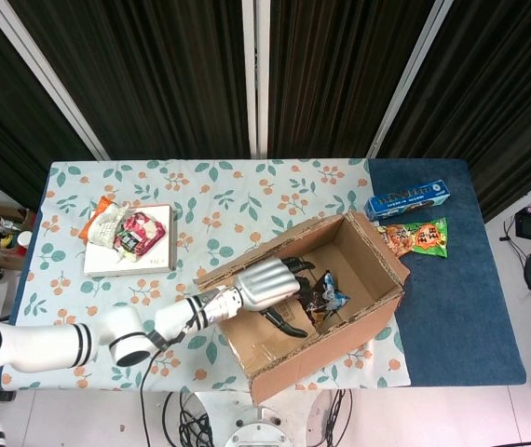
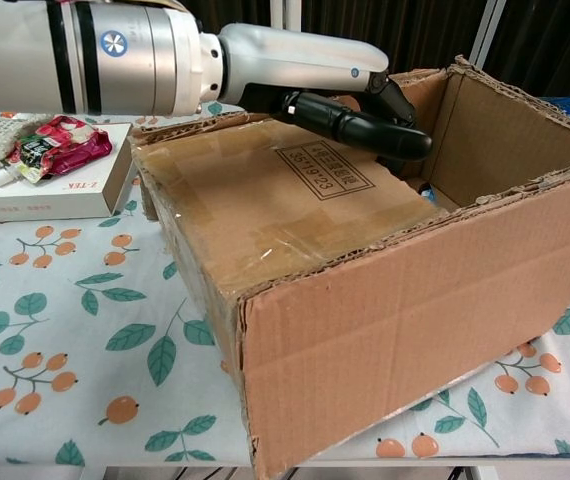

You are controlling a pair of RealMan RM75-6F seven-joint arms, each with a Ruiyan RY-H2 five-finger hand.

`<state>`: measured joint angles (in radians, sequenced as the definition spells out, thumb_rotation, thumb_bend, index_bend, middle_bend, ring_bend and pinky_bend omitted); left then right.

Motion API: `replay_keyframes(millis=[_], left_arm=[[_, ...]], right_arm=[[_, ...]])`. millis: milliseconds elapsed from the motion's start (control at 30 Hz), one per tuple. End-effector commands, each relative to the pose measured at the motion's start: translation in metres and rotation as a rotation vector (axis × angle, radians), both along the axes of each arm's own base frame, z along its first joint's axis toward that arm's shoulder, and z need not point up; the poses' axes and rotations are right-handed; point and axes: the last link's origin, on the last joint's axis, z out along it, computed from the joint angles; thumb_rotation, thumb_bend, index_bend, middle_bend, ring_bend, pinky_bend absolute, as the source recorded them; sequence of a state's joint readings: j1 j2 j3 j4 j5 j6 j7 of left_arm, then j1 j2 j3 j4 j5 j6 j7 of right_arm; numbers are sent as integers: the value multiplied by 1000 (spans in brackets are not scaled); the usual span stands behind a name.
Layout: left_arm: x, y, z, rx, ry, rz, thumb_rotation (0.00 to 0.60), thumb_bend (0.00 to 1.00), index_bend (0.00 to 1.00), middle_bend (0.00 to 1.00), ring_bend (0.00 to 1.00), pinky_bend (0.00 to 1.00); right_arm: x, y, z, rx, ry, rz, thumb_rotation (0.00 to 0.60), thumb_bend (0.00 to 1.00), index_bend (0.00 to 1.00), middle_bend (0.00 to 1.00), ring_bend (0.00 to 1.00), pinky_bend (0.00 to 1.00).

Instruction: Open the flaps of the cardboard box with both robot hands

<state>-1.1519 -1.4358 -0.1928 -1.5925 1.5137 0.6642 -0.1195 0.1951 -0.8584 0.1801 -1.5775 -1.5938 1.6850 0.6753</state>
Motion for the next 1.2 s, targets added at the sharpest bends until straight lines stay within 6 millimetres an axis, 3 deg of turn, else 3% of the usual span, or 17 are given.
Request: replay_keyframes(millis=[33,400,800,1033,1200], left_arm=[[-2,-1,2,2,14,-10,34,0,478,439,87,167],[1,-3,18,13,-4,-19,19,0,570,525,94,164],[9,-10,70,57,-73,-21,9,0,639,592,142,164],[-6,-17,114,118,-135,3,12,0,655,614,164,164],[-28,-27,133,155,-125,17,2,0,657,619,167,164]], right_arm=[[-1,0,0,6,-6,-2,600,477,0,49,0,0],[-1,-2,-1,7,-12,-10,600,477,0,48,0,0],[5,0,2,-7,-15,7,600,511,0,19,0,0],[10,4,3,-18,17,18,600,514,0,4,0,0],[13,7,3,-17,19,23,600,515,0,3,0,0]])
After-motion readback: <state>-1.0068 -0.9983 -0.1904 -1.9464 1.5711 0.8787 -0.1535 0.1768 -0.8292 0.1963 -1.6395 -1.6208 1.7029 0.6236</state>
